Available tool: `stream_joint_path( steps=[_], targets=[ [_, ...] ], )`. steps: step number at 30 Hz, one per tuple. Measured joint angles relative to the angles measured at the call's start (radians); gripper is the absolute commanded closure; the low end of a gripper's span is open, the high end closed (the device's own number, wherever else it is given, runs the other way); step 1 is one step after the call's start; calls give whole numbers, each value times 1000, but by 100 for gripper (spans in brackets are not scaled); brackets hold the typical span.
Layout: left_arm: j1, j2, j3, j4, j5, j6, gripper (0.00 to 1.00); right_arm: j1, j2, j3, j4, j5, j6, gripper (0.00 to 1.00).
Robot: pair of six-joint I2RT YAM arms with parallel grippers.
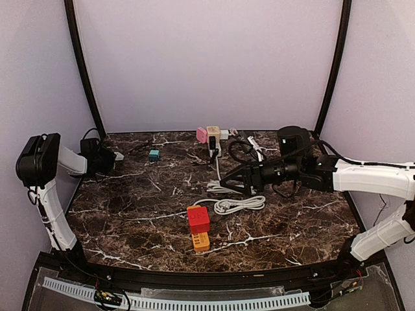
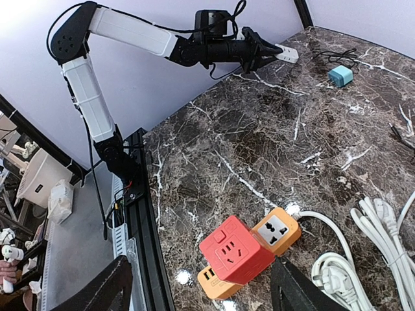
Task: Pull the plug off the socket
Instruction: Place the plug at the corner of the board.
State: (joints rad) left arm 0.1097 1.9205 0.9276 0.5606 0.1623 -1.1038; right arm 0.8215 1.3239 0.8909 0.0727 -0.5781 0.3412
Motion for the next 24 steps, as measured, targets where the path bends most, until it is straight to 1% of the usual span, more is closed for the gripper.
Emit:
stream_joint_path(
  steps=[2, 4, 5, 6, 7, 8, 10, 11, 12, 13, 15, 16, 17, 18, 20, 24],
  targets=[
    [8, 30, 10, 16, 6, -11, 97, -1, 0, 0, 0, 2, -3, 28],
    [16, 54, 18, 32, 14, -22, 91, -2, 0, 0, 0, 3, -4, 28],
    [18, 58, 24, 34, 17, -25, 86, -2, 0, 0, -1, 3, -5, 28],
    [19, 63, 30, 33, 19, -26, 82, -2, 0, 0, -1, 3, -6, 28],
    [21, 67, 37, 31, 22, -27, 76, -3, 0, 0, -2, 4, -7, 28],
    [21, 70, 43, 26, 24, -26, 73, -3, 0, 0, -2, 4, -7, 28],
    [21, 72, 52, 16, 28, -28, 62, -3, 0, 0, -3, 4, -7, 28],
    [21, 73, 54, 13, 29, -27, 53, -3, 0, 0, -3, 4, -7, 28],
    [21, 72, 55, 8, 31, -29, 49, -3, 0, 0, -3, 4, -7, 28],
    [21, 72, 55, 2, 32, -29, 44, -3, 1, 0, -4, 4, -7, 28],
    [21, 72, 55, -20, 34, -28, 40, -5, 1, 0, -6, 6, -7, 28],
    [21, 72, 55, -31, 32, -27, 36, -5, 1, 0, -6, 7, -7, 28],
    [21, 72, 55, -37, 33, -27, 34, -5, 1, 0, -6, 8, -7, 28],
    [22, 68, 56, -41, 34, -24, 27, -5, 1, 0, -6, 9, -7, 27],
    [22, 54, 55, -61, 32, -20, 23, -6, 0, 0, -7, 12, -6, 27],
    [22, -2, 45, -116, 19, -6, 18, -6, -2, -2, -7, 19, -6, 27]
  ],
)
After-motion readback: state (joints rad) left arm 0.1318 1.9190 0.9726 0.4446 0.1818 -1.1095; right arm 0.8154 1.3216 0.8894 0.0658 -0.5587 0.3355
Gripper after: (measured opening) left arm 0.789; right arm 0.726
